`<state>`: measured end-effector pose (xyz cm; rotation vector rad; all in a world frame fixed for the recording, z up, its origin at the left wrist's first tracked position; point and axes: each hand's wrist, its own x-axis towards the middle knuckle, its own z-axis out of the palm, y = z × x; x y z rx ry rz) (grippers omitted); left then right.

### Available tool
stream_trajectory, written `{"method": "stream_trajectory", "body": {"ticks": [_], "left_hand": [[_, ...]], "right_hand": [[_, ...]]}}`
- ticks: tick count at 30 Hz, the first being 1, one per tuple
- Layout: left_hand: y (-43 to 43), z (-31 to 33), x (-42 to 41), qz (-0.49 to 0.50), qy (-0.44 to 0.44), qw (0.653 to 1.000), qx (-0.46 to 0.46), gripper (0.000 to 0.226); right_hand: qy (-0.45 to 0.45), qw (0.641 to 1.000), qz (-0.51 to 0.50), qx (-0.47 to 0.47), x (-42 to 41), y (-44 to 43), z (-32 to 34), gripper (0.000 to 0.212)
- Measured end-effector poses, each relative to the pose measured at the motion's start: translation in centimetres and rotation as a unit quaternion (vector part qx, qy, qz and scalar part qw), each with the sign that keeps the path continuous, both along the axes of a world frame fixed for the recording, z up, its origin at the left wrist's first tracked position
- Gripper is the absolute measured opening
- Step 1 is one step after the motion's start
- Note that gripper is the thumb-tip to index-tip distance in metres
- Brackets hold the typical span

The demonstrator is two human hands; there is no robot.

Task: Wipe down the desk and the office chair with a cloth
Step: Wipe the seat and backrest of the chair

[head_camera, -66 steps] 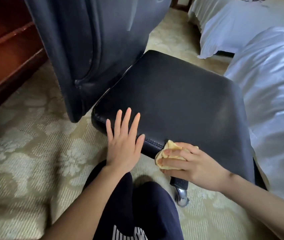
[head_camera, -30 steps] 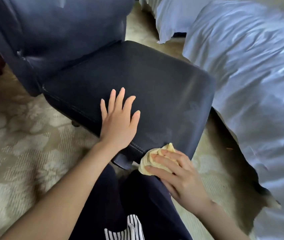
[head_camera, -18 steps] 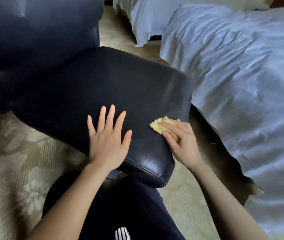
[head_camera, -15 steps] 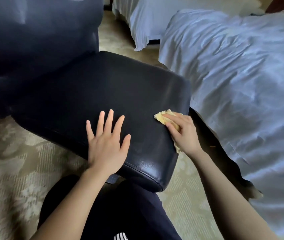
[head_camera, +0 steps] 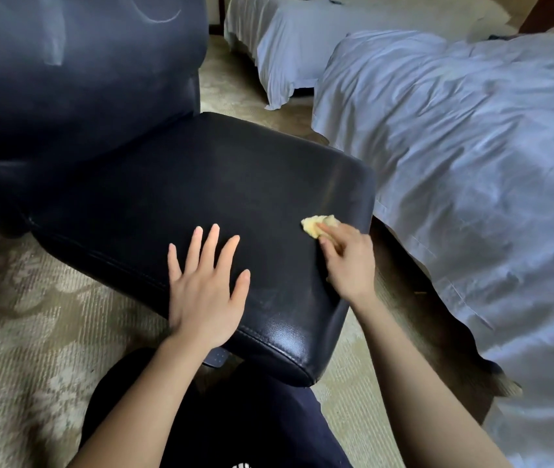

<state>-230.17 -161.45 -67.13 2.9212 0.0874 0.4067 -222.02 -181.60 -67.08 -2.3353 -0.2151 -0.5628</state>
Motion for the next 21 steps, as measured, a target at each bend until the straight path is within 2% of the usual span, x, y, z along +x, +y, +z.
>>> {"method": "stream_trajectory", "body": {"ticks": [6,12,15,21], "left_hand": [[1.5,-0.2,-0.4,-0.028,-0.012,0.999,-0.021,0.064],[4.2,-0.1,-0.4,-0.068,0.011,0.998,-0.016,0.067],[5.3,0.1,-0.6,-0.087,0.03,0.996,-0.012,0.067],[8.4,0.8,-0.6,-0.121,0.057,0.991,-0.003,0.065]], "right_hand": [[-0.007,0.989,0.15,-0.018,-10.3,2.8,-1.1,0.029],[-0.147,0.955,0.244,-0.085,-12.8,2.7,-2.1,0.021],[-0.178,0.951,0.226,-0.115,-11.1,1.9,-2.4,0.021],[-0.134,0.973,0.131,-0.135,-4.0,-1.6,-2.5,0.024]]}}
